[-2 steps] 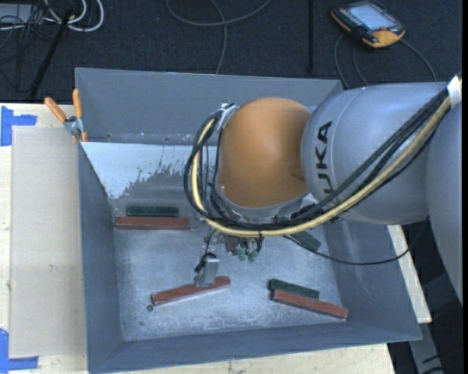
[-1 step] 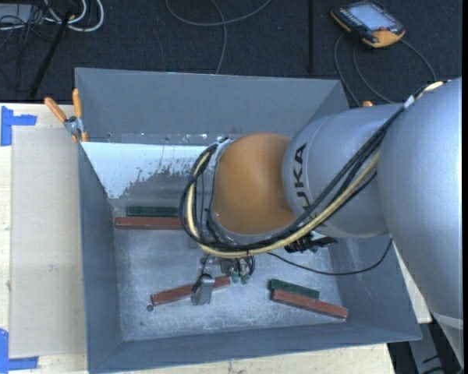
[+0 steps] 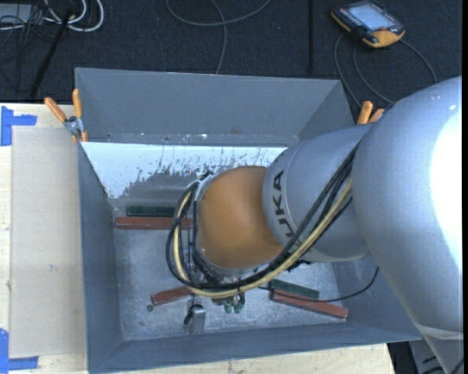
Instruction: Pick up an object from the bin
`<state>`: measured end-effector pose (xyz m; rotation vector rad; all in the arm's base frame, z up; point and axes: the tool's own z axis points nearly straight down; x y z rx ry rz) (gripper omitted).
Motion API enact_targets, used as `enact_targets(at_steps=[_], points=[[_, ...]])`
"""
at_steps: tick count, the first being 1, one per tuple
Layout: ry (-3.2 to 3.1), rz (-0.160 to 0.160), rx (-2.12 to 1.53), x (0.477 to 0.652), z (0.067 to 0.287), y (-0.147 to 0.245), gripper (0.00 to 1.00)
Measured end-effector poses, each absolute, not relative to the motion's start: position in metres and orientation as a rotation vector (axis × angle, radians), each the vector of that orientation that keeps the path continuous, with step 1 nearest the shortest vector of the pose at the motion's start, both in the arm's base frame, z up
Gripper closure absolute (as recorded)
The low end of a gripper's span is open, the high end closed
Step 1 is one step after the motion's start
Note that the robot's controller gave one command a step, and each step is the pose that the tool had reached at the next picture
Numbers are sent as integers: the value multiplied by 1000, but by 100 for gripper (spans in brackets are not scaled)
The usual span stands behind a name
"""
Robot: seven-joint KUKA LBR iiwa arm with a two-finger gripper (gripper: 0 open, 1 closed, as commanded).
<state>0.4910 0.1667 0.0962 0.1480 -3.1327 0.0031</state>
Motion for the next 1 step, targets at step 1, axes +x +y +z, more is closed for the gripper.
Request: enact_targets(at_steps=[1], points=[[-3135,0,-198,532,69,158,100]])
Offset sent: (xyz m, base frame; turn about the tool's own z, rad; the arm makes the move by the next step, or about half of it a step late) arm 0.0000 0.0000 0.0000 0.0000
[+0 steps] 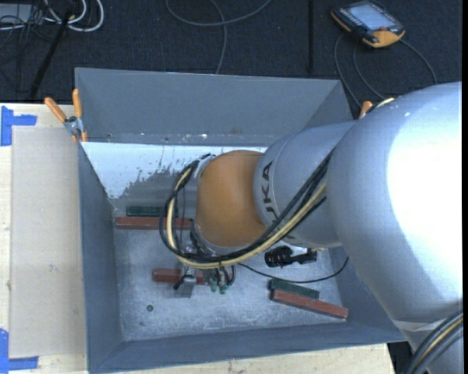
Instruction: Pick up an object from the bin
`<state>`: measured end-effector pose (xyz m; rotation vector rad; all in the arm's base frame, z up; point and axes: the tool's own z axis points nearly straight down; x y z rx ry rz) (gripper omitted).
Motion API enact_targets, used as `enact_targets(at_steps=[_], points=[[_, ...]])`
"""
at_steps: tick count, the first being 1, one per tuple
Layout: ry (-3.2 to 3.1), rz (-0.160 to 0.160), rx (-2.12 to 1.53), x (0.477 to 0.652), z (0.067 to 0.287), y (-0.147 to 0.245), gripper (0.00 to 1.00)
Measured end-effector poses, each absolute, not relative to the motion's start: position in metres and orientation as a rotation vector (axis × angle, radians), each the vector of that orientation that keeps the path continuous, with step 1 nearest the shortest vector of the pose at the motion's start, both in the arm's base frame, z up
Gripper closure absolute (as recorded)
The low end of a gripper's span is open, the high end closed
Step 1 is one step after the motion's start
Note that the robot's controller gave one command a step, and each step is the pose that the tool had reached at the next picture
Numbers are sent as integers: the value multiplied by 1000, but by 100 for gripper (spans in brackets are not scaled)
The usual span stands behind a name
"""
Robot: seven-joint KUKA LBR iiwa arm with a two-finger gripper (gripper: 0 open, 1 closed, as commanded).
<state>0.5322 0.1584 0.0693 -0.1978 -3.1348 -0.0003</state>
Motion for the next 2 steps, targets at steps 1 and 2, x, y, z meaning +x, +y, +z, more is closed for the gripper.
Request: enact_targets(at_steps=[1,2], points=[[-3134,0,-199,532,69,158,100],[-3133,0,-233,542,182,147,100]])
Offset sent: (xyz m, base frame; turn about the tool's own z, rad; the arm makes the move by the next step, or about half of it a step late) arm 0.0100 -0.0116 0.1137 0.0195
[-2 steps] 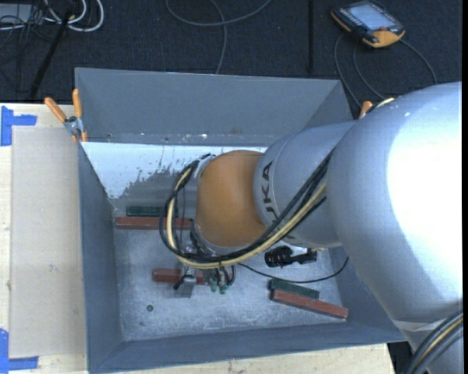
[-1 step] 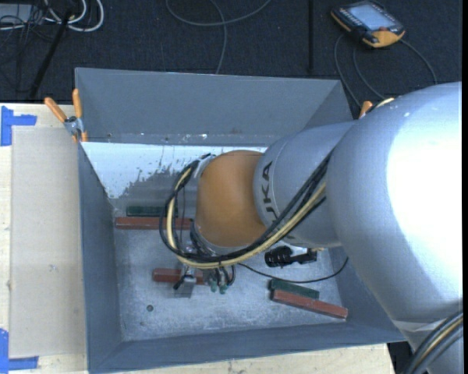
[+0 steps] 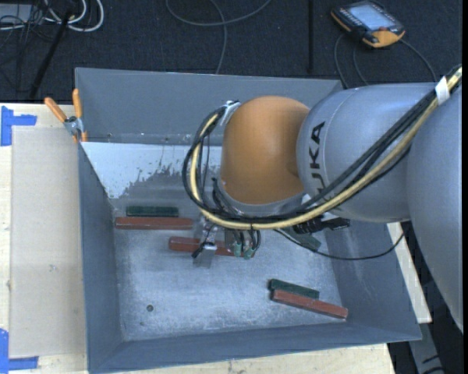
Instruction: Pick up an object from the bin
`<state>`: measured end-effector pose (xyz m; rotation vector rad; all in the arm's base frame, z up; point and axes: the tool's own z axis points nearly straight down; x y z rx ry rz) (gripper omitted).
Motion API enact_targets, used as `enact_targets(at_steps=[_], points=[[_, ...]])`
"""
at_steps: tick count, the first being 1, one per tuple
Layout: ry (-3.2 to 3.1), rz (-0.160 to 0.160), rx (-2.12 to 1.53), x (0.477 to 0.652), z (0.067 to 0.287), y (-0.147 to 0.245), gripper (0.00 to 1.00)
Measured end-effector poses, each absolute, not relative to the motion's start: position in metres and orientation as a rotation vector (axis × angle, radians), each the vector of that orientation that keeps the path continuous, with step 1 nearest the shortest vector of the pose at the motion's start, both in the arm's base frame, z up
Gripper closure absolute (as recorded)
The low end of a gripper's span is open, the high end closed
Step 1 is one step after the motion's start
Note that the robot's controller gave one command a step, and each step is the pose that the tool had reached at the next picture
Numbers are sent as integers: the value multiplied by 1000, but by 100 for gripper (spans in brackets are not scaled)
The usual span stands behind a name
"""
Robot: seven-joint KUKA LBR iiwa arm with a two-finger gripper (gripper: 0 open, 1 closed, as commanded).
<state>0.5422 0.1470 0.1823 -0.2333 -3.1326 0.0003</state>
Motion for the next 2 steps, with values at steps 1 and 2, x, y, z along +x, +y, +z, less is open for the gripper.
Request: enact_targets(at_steps=[1,2], points=[[-3132,0,-234,542,182,147,100],[-3130,4,-205,553,217,163,100]])
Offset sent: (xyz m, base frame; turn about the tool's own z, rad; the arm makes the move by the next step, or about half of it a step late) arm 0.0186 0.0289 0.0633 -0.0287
